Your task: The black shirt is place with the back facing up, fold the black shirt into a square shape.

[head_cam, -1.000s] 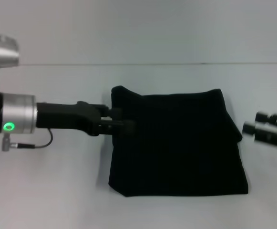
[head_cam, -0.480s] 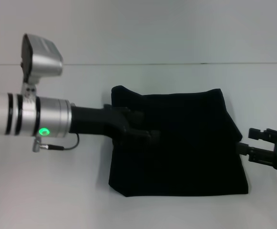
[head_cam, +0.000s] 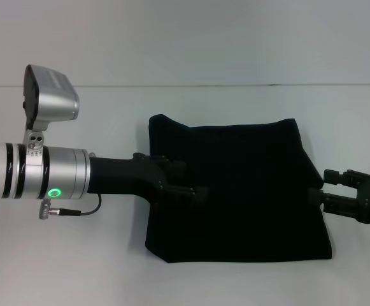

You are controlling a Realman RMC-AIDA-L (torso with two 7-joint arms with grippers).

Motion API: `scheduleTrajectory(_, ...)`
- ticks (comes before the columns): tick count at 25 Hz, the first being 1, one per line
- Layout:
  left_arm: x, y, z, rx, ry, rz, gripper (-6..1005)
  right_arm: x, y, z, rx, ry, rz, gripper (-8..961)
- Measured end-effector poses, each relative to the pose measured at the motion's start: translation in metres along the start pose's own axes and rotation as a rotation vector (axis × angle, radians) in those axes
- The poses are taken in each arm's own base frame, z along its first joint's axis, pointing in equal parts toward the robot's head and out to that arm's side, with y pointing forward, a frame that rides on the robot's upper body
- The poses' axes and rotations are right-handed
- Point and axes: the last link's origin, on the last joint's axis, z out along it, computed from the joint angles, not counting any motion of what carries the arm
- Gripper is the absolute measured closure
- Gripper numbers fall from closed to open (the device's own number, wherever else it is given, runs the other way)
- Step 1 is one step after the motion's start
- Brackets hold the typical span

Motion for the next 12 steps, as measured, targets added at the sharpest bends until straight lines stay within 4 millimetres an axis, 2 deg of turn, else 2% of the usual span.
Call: scheduleTrajectory(12, 0.0, 0.0, 0.0016, 0.001, 0.004, -0.007, 146, -0.0033, -0.0017, 0.0045, 0.006, 0.003, -0.008, 151)
